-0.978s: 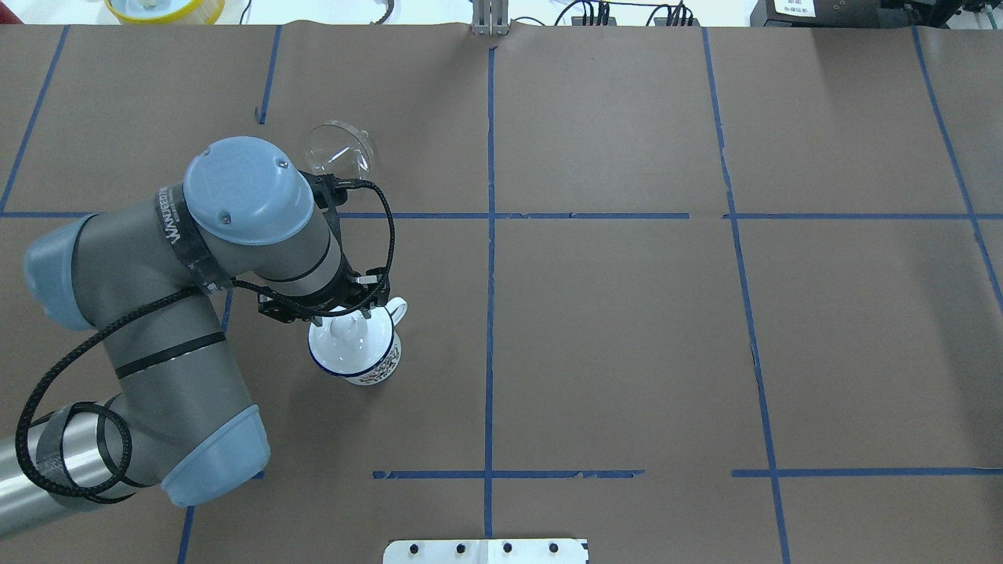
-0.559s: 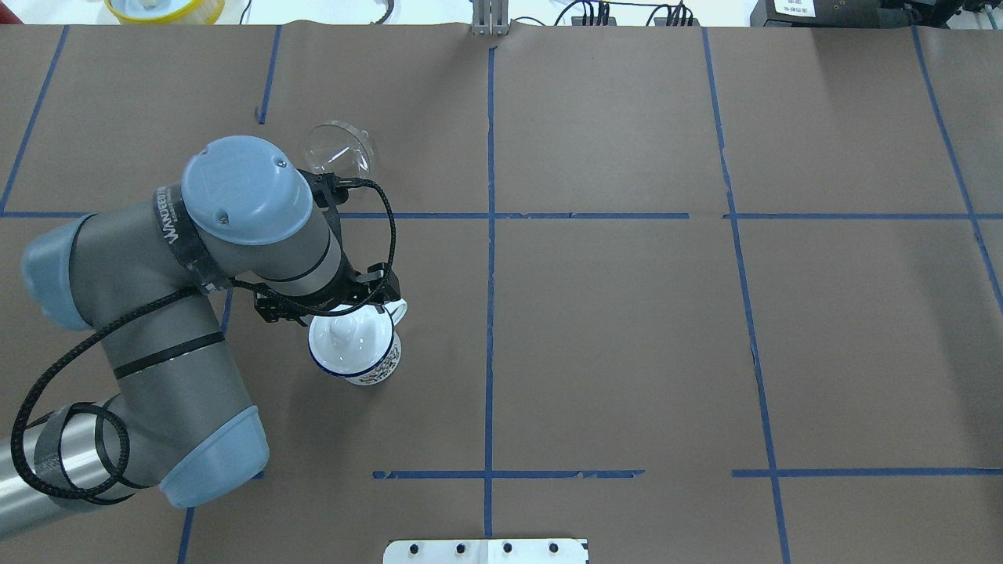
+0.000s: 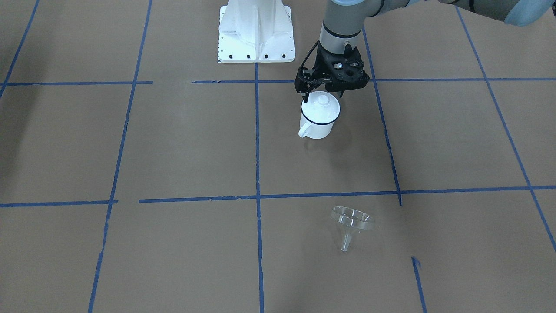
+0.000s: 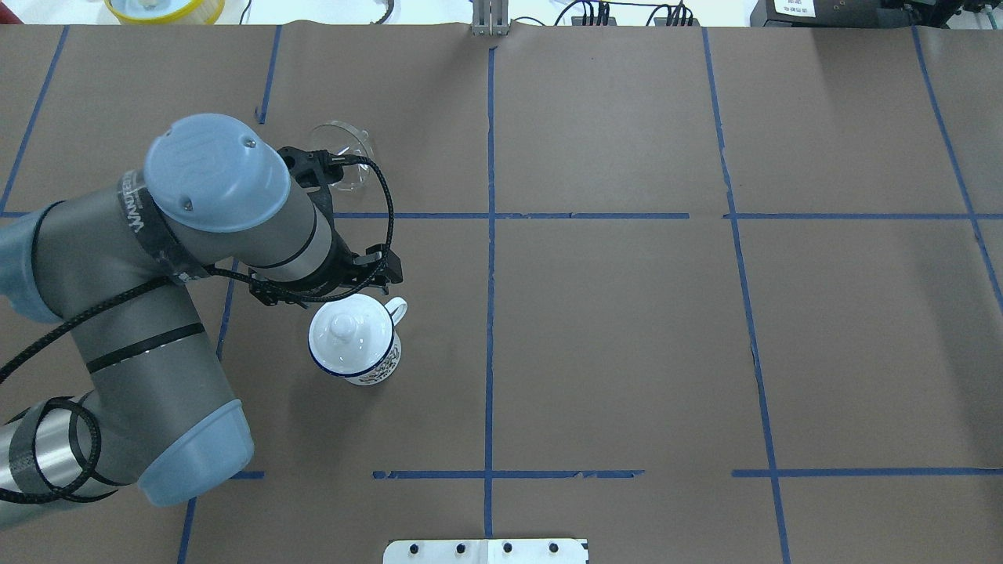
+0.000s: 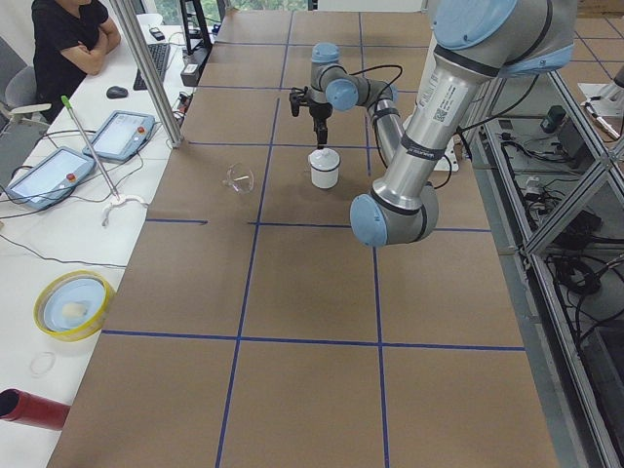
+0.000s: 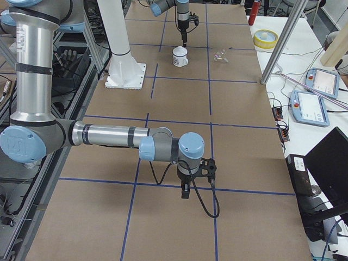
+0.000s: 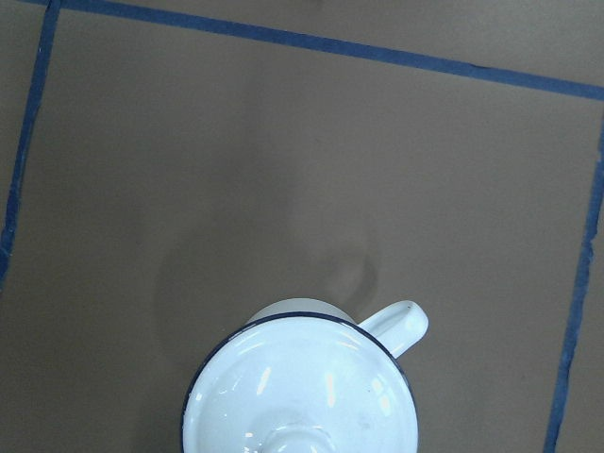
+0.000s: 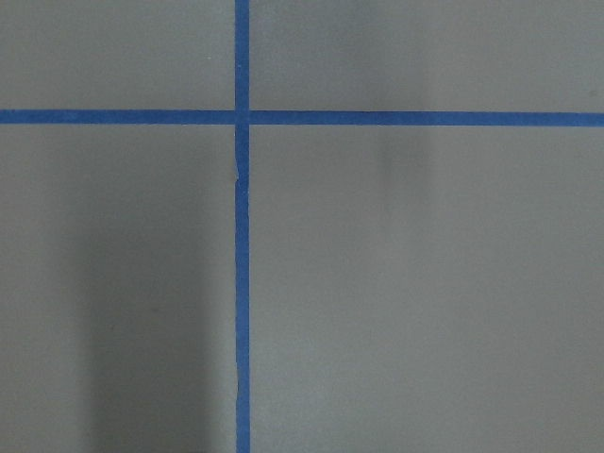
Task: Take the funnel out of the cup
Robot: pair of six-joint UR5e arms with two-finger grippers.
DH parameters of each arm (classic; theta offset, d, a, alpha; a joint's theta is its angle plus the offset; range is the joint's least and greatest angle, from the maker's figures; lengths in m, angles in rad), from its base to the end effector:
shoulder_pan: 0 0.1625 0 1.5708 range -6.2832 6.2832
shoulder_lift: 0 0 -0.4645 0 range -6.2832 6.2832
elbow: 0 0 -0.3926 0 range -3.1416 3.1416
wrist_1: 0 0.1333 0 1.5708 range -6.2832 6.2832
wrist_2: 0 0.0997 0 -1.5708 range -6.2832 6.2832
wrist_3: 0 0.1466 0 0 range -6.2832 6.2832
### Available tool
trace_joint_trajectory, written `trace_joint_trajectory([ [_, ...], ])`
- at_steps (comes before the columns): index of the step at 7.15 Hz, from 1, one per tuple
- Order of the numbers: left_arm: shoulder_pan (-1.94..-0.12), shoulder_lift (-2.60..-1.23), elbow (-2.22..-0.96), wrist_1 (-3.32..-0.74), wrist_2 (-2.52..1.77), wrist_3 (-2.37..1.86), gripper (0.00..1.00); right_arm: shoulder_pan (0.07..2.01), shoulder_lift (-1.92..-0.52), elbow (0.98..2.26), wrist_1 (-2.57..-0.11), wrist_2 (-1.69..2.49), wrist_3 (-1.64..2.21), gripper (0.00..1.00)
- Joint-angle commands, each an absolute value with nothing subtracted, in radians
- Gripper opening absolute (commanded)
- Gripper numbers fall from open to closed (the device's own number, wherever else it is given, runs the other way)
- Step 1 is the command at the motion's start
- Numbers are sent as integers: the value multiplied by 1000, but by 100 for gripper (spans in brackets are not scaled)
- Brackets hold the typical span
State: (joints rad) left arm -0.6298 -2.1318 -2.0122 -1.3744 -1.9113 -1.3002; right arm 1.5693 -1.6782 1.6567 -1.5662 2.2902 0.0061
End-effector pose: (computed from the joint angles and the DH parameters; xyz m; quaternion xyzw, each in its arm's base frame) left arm 0.4572 -0.4376 0.2487 0.0279 0.4158 -0.0966 0.9039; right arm 0.0360 -0.4406 0.7447 -0.0093 -0.3519 0.0051 0.9360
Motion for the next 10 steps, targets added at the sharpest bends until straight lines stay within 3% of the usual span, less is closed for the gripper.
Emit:
trace_joint_trajectory([
  [1,-815,-2120,-2013,-1433,-1927,-1145,100,1569,-1678,1657,-1566,2290,6,100],
  [4,-1103,-2010,-1948,-1434,-2078,-812,100,1569,-1678,1657,-1566,2290,6,100],
  [7,-1202,-1922,-1911,-1434,-2141,-595,100,1569,-1678,1657,-1566,2290,6,100],
  [10,-1420,-1754,-1808,-1439,-2263,-137,100,1569,-1678,1657,-1566,2290,6,100],
])
